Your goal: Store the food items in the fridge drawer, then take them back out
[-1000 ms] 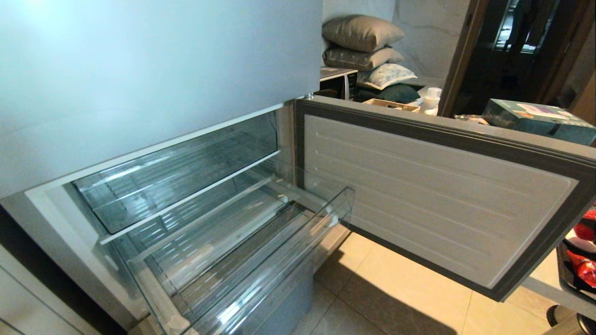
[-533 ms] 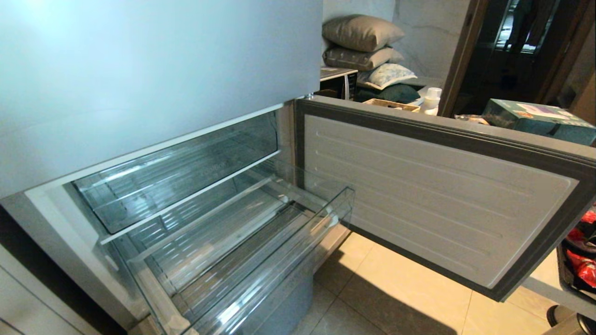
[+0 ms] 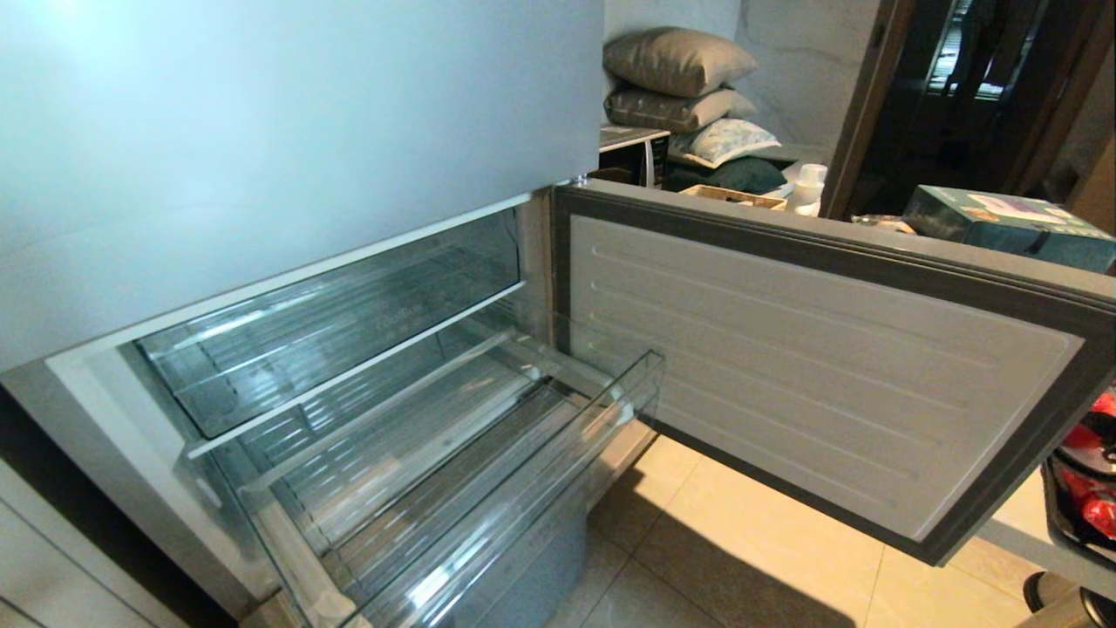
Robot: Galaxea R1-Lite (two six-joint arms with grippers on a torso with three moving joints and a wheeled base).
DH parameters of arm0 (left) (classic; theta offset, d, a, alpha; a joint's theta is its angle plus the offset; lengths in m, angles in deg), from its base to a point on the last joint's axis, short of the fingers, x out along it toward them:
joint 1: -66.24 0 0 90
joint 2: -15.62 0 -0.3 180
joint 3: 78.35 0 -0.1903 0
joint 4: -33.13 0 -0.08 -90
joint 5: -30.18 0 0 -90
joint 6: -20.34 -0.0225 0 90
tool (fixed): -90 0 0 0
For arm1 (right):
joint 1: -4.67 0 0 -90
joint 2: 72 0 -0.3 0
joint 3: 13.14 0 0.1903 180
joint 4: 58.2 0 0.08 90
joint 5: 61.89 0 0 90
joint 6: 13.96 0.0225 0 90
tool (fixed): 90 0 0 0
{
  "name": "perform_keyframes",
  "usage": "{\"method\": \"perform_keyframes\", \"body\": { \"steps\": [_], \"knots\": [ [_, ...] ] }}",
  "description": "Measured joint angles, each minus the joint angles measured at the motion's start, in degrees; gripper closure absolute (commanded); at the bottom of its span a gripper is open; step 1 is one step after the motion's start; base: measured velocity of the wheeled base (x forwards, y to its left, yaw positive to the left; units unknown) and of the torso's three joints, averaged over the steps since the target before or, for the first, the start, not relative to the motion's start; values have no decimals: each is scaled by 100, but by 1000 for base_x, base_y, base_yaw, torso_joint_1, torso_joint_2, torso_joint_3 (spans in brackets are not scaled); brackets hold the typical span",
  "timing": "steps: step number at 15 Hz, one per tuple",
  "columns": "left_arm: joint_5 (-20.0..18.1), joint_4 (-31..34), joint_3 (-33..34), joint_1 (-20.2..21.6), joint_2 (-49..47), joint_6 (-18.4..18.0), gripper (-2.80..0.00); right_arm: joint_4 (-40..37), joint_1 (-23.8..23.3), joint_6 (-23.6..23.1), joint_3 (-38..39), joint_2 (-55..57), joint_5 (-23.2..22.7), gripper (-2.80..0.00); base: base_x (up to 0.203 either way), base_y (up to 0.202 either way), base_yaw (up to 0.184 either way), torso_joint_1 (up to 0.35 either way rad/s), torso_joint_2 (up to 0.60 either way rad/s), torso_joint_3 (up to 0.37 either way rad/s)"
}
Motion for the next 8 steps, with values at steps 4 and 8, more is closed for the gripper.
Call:
{"method": "perform_keyframes", "body": {
  "steps": [4,8],
  "knots": [
    [0,0,0,2,0,0,0,8,-9,-1,1016,-1108,52,0,0,0,0,0,0,0],
    [0,0,0,0,0,0,0,11,-44,0,2123,-2510,605,0,0,0,0,0,0,0]
  ]
}}
